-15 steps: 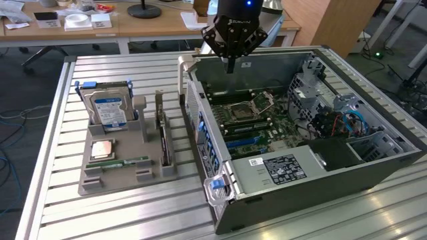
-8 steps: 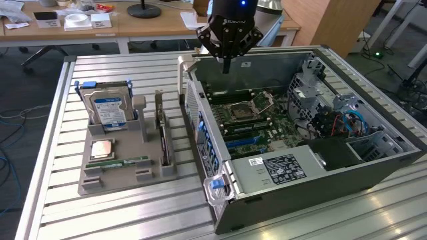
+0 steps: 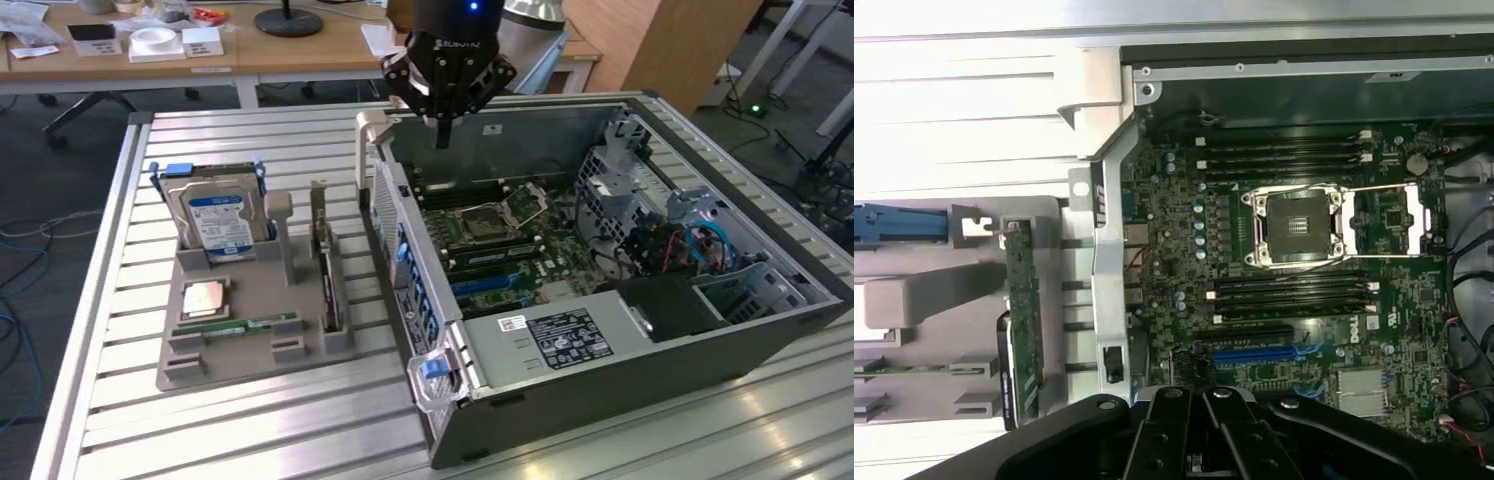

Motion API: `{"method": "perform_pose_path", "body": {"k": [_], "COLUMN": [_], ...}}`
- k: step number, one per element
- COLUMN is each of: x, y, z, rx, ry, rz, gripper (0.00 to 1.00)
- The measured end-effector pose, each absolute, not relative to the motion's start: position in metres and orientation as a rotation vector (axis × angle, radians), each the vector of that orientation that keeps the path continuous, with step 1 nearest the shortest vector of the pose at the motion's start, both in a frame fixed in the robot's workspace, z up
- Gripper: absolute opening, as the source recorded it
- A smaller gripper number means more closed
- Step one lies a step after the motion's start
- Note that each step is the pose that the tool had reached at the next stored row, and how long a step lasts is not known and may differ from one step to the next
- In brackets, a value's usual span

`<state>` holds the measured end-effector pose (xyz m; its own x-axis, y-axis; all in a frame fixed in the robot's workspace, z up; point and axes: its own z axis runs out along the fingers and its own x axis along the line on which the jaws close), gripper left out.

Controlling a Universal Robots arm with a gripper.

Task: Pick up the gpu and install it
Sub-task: 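Reach for the gpu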

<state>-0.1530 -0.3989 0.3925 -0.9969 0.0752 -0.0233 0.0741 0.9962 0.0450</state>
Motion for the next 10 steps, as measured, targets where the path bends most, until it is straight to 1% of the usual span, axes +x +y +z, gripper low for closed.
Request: {"method": "perform_pose_path", "body": {"k": [10], "x": [-0.17], "y": [-0.399], "z": [0.392], "rx": [0.117], "ry": [3.114], "rz": [0.069], "gripper": [0.11]}}
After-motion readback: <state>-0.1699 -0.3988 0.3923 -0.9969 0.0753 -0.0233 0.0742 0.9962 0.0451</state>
